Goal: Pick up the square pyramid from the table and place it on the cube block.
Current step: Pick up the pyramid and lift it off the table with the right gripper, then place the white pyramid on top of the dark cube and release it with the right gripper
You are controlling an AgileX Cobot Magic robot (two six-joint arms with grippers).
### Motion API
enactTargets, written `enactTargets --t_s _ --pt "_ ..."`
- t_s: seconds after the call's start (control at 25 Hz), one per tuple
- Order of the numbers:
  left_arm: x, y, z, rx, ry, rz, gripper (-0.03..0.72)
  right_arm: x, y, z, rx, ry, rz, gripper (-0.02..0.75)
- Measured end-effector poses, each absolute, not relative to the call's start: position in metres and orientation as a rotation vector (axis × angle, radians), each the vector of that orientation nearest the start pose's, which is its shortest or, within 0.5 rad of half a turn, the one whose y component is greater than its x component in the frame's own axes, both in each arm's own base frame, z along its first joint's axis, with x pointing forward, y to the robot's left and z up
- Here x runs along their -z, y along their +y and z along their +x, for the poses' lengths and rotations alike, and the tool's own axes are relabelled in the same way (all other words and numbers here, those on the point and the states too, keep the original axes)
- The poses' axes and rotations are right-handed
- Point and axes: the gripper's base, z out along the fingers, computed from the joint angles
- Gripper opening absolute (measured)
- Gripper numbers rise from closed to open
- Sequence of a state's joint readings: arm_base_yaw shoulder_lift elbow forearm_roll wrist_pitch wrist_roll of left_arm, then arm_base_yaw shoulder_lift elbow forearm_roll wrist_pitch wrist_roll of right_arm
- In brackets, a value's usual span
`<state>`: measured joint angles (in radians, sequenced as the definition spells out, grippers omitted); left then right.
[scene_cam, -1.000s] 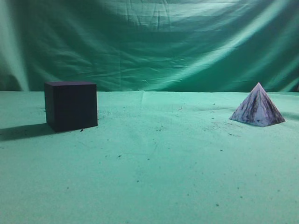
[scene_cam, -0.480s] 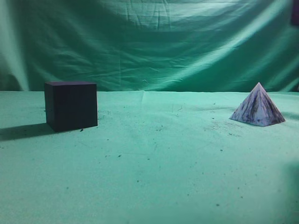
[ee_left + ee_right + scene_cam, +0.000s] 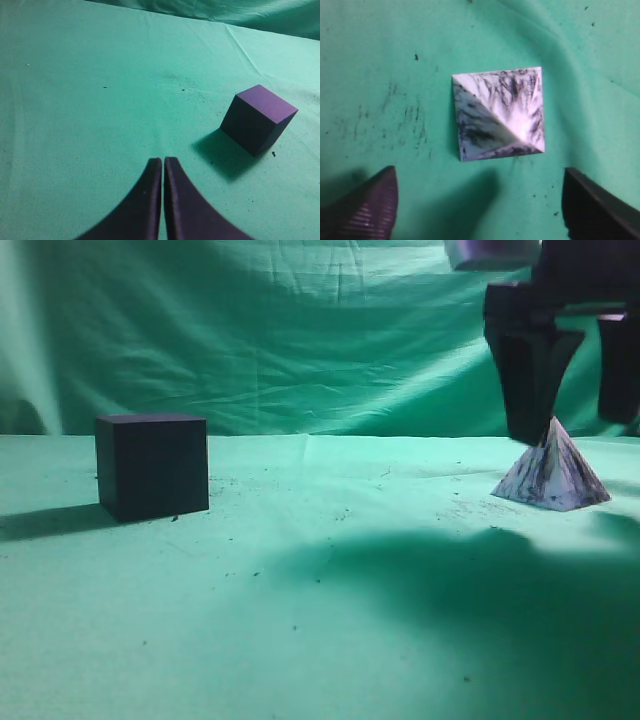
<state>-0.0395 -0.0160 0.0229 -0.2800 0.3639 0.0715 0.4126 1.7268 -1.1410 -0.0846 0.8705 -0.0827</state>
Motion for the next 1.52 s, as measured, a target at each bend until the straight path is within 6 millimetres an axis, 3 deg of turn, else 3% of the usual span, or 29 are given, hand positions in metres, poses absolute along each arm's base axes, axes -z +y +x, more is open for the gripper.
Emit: enactTargets --t_s 0.08,0.36,0.4,0.6,0.68,0.76,0.92,1.08,1.2,1.32,1.4,1.52 --pt "-0.175 -0.011 0.052 0.252 1.846 -0.071 0.0 -0.197 0.13 0.311 0.053 2.83 -0.79 0.585" --pt "-0.175 -0.011 0.052 0.252 1.846 -0.071 0.0 -0.165 0.136 0.324 0.054 2.839 -0.792 0.589" --pt "-0.175 -0.011 0.052 0.252 1.846 -0.071 0.0 -0.162 0.136 0.326 0.059 2.839 -0.798 0.545" --pt "-0.175 -0.011 0.052 0.252 1.846 -0.071 0.0 -0.157 0.137 0.329 0.068 2.847 -0.807 0.543" --pt "-0.175 -0.011 0.052 0.252 1.846 -0.071 0.0 -0.156 0.138 0.33 0.076 2.849 -0.819 0.408" --pt "-0.175 -0.011 0.052 0.252 1.846 -0.071 0.0 -0.158 0.138 0.33 0.091 2.852 -0.826 0.347" --pt "-0.175 -0.011 0.052 0.252 1.846 -0.071 0.0 -0.165 0.14 0.335 0.112 2.869 -0.827 0.361" --pt "-0.175 -0.011 0.052 0.252 1.846 -0.071 0.0 -0.186 0.146 0.348 0.142 2.857 -0.831 0.361" --pt "-0.175 -0.011 0.052 0.252 1.846 -0.071 0.0 -0.228 0.168 0.354 0.118 2.745 -0.847 0.361" --pt "-0.175 -0.011 0.052 0.252 1.846 -0.071 0.0 -0.271 0.204 0.348 0.057 2.61 -0.907 0.361" --pt "-0.175 -0.011 0.052 0.252 1.846 -0.071 0.0 -0.29 0.234 0.335 -0.025 2.542 -0.963 0.361" --pt "-0.175 -0.011 0.052 0.252 1.846 -0.071 0.0 -0.295 0.279 0.313 -0.131 2.483 -1.075 0.361"
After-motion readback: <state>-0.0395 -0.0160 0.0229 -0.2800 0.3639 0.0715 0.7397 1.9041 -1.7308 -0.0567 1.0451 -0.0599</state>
